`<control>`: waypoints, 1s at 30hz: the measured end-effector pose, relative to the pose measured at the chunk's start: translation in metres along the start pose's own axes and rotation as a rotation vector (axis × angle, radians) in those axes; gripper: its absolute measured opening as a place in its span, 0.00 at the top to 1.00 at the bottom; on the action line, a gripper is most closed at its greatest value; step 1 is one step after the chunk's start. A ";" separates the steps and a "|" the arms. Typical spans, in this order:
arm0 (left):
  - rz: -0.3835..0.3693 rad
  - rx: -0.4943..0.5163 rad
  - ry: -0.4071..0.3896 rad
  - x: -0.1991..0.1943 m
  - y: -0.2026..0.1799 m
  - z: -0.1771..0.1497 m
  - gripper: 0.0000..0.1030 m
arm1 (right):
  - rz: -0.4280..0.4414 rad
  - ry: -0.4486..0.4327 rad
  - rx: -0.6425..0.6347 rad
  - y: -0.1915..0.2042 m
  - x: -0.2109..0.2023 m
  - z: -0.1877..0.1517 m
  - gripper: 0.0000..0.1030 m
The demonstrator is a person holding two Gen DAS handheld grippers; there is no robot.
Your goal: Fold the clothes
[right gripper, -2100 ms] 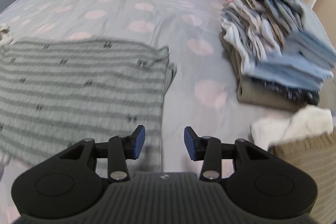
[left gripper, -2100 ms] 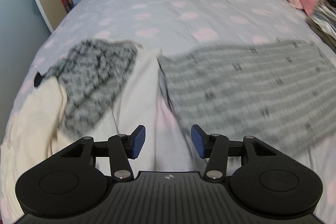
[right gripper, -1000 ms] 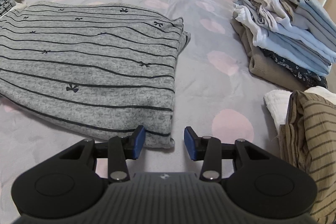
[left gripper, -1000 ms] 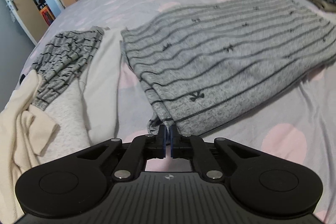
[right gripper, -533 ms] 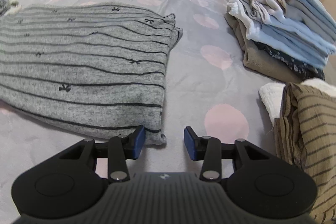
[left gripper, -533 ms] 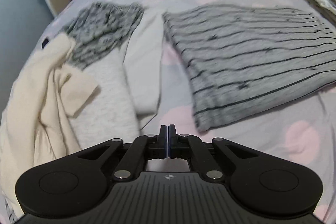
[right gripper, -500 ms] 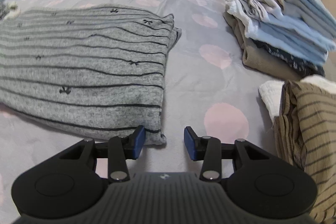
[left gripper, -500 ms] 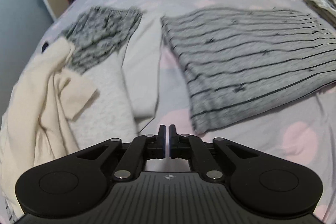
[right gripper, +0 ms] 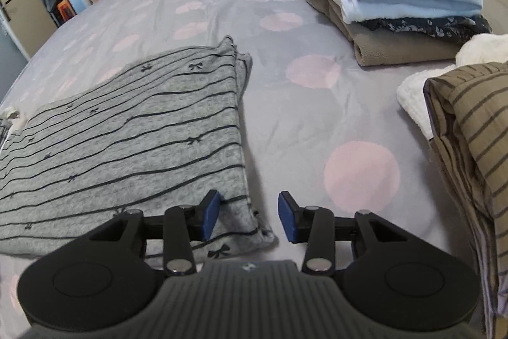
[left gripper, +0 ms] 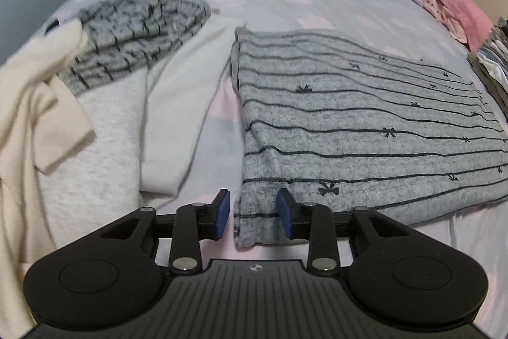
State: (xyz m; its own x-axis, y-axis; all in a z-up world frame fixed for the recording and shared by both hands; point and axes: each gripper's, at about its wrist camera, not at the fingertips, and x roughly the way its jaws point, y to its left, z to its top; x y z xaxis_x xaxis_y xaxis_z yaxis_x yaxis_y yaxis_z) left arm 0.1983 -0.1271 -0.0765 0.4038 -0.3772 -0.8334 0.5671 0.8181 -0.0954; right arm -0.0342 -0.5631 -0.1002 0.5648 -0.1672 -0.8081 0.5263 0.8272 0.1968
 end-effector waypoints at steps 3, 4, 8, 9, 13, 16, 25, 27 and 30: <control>0.013 -0.004 0.006 0.000 -0.002 0.000 0.96 | 0.035 0.050 0.025 -0.004 0.008 0.000 0.93; 0.020 -0.005 0.005 0.000 -0.002 0.000 0.97 | 0.035 0.050 0.025 -0.004 0.007 0.000 0.93; 0.074 -0.031 0.051 0.006 0.011 -0.002 0.97 | -0.045 0.068 0.000 -0.007 0.011 0.001 0.95; 0.075 -0.032 0.054 0.006 0.012 -0.003 0.97 | -0.044 0.077 0.012 -0.010 0.013 0.001 0.95; 0.126 0.023 0.029 -0.003 0.005 -0.002 0.92 | -0.067 0.084 0.015 -0.008 0.009 0.002 0.85; 0.214 0.094 -0.015 -0.012 0.001 -0.006 0.85 | -0.083 0.069 0.035 -0.012 0.001 0.001 0.69; 0.065 0.001 -0.011 -0.028 -0.002 -0.023 0.59 | 0.011 0.069 0.173 -0.023 -0.015 -0.005 0.58; 0.028 -0.098 -0.009 -0.029 0.005 -0.022 0.59 | 0.023 0.069 0.211 -0.023 -0.017 -0.005 0.56; 0.022 -0.196 -0.023 -0.029 0.014 -0.018 0.55 | 0.031 0.072 0.253 -0.022 -0.018 -0.004 0.46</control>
State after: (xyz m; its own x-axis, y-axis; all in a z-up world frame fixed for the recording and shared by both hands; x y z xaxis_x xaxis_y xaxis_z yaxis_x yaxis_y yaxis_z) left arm 0.1813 -0.0972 -0.0636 0.4319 -0.3665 -0.8241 0.4082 0.8942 -0.1838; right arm -0.0586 -0.5761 -0.0917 0.5413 -0.0976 -0.8351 0.6565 0.6697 0.3473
